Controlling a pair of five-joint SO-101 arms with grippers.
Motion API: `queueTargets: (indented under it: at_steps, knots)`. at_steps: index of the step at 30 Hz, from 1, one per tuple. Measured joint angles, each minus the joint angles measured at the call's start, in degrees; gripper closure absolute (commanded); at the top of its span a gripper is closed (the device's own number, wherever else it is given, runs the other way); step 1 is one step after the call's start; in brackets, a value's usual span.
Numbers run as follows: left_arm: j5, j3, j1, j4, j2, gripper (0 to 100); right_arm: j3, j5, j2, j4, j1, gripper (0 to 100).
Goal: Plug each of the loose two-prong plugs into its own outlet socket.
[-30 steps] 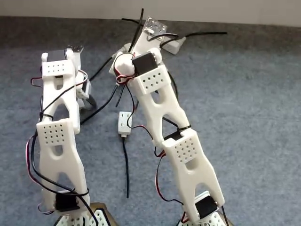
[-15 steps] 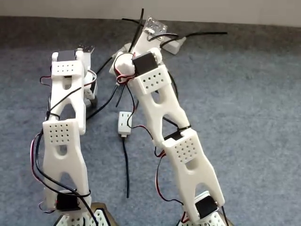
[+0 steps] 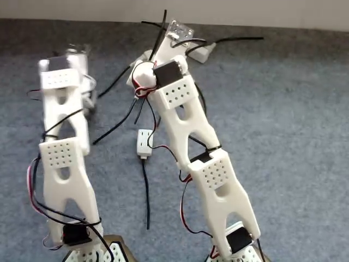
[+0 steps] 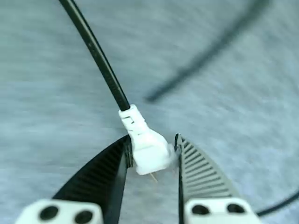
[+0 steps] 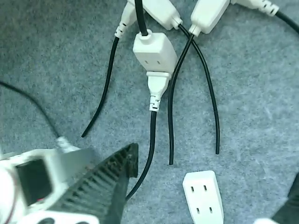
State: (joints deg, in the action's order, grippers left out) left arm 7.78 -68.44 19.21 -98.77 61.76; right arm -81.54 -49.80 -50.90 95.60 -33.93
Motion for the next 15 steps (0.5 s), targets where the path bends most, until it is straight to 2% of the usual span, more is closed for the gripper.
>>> queueTargets:
  at_steps: [4,8,12,15]
  knots:
    - [-0.1,-12.1,3.3,-0.9,-0.6,99,0.0,0.0,0.0,0.0,0.0,53.4]
    - [0.0,-22.3,2.9,-1.6,-3.4,99,0.0,0.0,0.0,0.0,0.0,53.4]
    - [-0.4,-24.3,3.7,-1.8,-6.9,99,0.0,0.0,0.0,0.0,0.0,53.4]
    - [-4.7,-24.4,4.7,-1.8,-9.1,99,0.0,0.0,0.0,0.0,0.0,53.4]
